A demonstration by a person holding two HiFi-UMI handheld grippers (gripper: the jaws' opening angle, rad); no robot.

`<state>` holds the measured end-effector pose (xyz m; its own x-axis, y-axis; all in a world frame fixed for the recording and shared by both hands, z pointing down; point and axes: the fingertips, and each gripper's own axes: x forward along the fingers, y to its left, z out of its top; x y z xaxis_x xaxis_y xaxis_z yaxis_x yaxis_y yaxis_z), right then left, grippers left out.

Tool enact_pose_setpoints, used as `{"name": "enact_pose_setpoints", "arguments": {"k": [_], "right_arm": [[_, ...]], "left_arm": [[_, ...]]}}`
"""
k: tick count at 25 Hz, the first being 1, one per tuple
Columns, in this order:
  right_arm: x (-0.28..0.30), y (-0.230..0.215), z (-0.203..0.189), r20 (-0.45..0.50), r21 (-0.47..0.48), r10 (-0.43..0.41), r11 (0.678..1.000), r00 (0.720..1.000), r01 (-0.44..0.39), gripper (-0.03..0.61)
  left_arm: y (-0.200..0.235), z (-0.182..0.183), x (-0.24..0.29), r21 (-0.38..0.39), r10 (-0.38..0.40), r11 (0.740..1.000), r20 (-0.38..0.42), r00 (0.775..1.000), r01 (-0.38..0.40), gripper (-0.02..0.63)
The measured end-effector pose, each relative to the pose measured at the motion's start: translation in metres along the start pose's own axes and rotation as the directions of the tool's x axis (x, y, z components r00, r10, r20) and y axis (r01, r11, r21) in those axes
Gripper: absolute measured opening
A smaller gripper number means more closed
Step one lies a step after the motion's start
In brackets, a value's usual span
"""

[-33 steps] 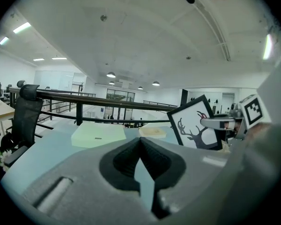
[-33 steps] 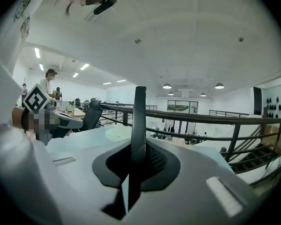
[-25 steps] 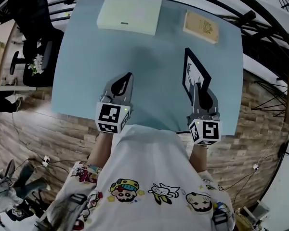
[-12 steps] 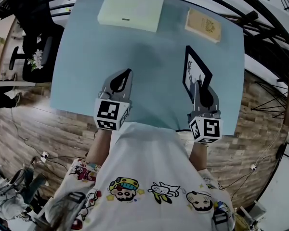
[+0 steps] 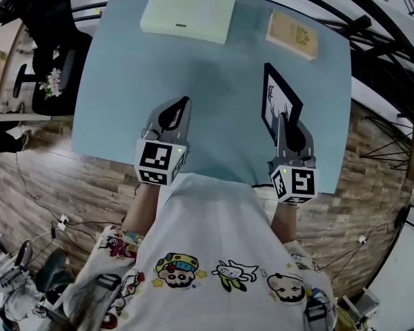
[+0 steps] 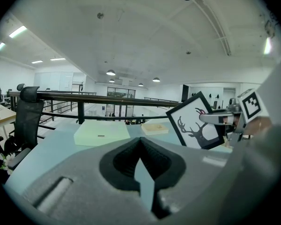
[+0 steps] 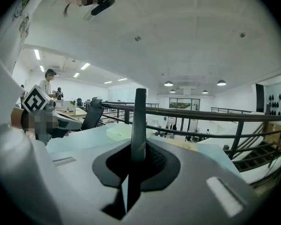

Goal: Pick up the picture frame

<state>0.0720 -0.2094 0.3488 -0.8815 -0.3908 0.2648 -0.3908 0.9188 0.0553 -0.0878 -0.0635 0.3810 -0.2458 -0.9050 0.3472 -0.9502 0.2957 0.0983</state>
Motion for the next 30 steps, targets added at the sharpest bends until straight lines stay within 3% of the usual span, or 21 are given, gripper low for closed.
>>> {"name": "enact_pose_setpoints", "arguments": {"k": [30], "right_arm": [[0.0023,-0.0015,-0.0073,-0.018,0.011,0.0,1.0,1.0,0.0,0.028]], "left_arm": [[0.0009,-0.0021,0.0014,0.0,0.015,1.0,-0.009,1.0,-0.015,-0.002]]}}
